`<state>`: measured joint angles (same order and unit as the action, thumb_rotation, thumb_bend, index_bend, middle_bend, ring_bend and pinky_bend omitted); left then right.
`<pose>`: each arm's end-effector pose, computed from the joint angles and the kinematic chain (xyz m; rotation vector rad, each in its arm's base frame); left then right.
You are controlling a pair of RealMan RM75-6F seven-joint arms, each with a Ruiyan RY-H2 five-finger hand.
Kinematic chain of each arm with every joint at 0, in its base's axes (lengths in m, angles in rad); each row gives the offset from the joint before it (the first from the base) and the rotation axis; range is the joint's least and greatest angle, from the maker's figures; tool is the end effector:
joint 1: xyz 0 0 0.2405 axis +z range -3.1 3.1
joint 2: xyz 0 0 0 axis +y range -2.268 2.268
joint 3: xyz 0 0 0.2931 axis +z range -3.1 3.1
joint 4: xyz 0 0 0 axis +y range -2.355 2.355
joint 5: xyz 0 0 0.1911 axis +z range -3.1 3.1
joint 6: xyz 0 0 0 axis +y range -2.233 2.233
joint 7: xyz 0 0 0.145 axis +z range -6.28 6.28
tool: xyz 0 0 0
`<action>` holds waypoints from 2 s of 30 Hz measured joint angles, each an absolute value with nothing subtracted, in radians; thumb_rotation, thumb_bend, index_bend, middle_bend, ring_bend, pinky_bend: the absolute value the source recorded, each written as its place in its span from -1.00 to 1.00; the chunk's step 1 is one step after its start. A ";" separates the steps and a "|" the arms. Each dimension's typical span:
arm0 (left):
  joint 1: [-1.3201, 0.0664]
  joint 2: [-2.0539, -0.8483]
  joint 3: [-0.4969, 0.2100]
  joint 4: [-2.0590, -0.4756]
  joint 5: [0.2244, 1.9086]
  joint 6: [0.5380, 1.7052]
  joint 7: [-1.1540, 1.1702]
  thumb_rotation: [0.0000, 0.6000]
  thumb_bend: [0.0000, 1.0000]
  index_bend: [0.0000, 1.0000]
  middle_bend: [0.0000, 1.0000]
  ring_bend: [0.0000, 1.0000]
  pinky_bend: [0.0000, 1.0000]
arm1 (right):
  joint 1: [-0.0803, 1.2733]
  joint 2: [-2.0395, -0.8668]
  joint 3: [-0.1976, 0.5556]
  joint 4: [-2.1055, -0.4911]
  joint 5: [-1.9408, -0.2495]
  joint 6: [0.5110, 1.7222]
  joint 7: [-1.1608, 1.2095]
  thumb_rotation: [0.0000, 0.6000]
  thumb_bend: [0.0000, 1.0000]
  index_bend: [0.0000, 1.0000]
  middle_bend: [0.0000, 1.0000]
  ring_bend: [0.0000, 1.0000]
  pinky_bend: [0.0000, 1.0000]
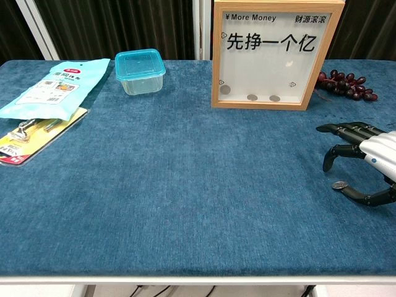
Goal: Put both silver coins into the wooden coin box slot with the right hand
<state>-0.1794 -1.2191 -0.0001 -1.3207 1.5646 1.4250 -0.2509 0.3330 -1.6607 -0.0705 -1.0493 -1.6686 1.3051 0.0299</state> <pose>-0.3640 0.2118 0.1671 -1.5106 -0.9511 -0.9655 -0.3133 -0.2400 -0.0089 1.8728 -0.8332 0.9567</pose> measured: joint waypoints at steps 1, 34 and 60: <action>-0.179 -1.219 0.000 -1.321 1.564 1.425 -0.250 1.00 -0.91 -1.00 -1.00 -1.00 -1.00 | 0.334 -1.662 -0.070 -1.048 -1.669 1.306 0.032 1.00 -0.34 -0.09 -0.88 -1.00 -1.00; -0.178 -1.208 0.000 -1.351 1.573 1.437 -0.225 1.00 -0.90 -1.00 -1.00 -1.00 -1.00 | 0.354 -1.544 0.016 -1.218 -1.675 1.422 0.045 1.00 -0.05 0.42 -0.83 -1.00 -1.00; -0.158 -1.168 0.012 -1.413 1.607 1.487 -0.236 1.00 -0.90 -1.00 -1.00 -1.00 -1.00 | 0.731 -1.282 0.472 -1.674 -1.031 1.093 -0.448 1.00 -0.05 0.48 -0.82 -1.00 -1.00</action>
